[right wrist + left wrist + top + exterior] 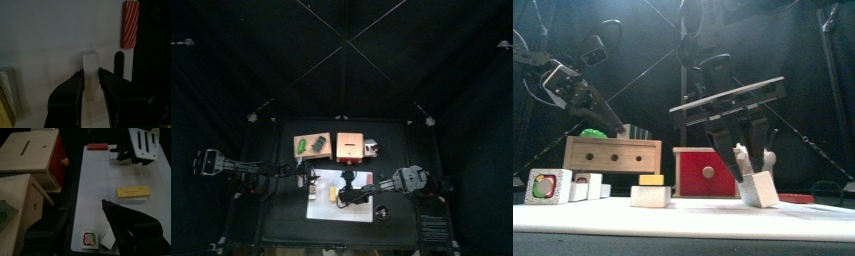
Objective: Place other rice block into middle of board
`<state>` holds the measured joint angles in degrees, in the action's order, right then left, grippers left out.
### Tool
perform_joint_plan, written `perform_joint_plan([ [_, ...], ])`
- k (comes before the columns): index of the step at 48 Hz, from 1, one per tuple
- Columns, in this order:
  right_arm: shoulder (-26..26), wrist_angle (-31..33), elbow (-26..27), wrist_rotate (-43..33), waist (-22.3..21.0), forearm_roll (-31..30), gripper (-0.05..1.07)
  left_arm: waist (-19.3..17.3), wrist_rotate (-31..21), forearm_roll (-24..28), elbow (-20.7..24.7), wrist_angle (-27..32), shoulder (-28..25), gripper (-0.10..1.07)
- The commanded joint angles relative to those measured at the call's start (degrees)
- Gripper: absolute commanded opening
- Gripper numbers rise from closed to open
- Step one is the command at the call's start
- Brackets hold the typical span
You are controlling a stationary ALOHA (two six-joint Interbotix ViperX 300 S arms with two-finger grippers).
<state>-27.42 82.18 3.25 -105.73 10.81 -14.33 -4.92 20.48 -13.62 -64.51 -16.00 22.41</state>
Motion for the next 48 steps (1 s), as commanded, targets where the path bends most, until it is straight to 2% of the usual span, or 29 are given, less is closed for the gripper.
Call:
perform_joint_plan([
  [1, 0.3, -0.3, 2.0, 0.1, 0.0, -0.4, 0.58, -0.1, 0.0, 0.0, 0.6, -0.2, 0.3, 0.87],
  [11, 0.1, -2.1, 1.6, 0.1, 0.1, -1.6, 0.60, -0.1, 0.0, 0.0, 0.5, -0.3, 0.3, 0.87],
  [19, 0.1, -7.2, 0.4, 0.1, 0.1, -2.3, 0.70, -0.1, 0.1, 0.0, 0.4, -0.3, 0.3, 0.87],
  [25, 0.1, -8.4, 0.2, 0.1, 0.1, -2.5, 0.77, -0.1, 0.0, 0.0, 0.2, -0.2, 0.3, 0.87],
  [38, 0.6, -8.2, 0.4, 0.1, 0.2, -3.8, 0.78, -0.1, 0.0, 0.0, -0.1, -0.2, 0.3, 0.87],
  [48, 2.2, -9.3, 2.1, -0.1, 1.2, -7.4, 0.78, -0.1, 0.1, 0.0, 0.2, -0.2, 0.3, 0.87],
])
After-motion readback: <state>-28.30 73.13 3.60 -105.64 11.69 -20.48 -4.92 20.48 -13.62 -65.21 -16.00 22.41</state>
